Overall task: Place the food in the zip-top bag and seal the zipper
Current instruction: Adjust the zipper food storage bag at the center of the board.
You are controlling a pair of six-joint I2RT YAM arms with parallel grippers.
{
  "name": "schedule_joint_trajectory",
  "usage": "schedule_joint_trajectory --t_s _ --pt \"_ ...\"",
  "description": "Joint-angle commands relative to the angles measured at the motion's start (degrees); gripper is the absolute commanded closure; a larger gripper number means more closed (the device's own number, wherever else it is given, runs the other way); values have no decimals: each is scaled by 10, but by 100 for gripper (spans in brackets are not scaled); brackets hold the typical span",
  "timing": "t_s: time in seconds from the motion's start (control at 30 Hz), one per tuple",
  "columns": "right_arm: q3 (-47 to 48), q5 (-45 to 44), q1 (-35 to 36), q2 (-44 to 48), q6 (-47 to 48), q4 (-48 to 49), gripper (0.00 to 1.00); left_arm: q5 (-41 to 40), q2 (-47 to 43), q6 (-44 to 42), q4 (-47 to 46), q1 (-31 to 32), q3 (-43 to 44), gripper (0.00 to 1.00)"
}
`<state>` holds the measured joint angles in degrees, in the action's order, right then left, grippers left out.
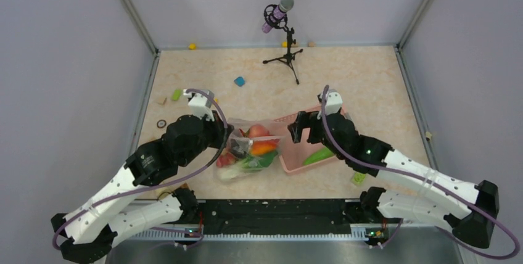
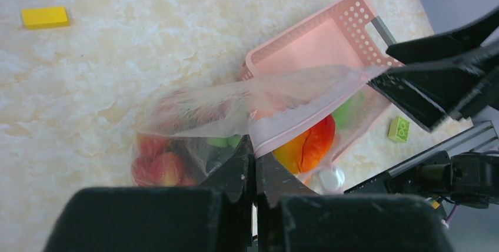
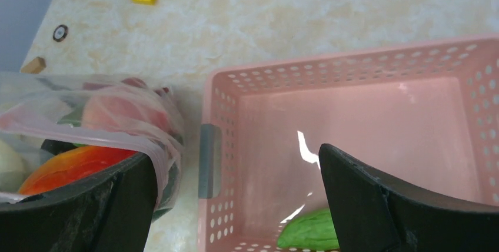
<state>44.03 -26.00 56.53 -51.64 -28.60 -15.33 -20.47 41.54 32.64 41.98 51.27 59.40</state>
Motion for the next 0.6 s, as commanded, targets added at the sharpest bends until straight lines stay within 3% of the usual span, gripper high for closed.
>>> schedule_joint_trajectory --t_s 0.0,0.17,0.33,0.57 --pt "38 34 -98 -64 -45 -123 1 -31 -9 -7 -22 -9 -6 100" --pt "73 70 -131 -162 -56 -186 1 -30 -16 -8 -26 -9 -17 100" --pt "81 43 -136 -228 -58 -207 1 -24 -15 -9 -28 -10 -21 100" --pt "82 69 -156 -229 -35 -198 1 -29 -16 -10 -31 -10 -27 100"
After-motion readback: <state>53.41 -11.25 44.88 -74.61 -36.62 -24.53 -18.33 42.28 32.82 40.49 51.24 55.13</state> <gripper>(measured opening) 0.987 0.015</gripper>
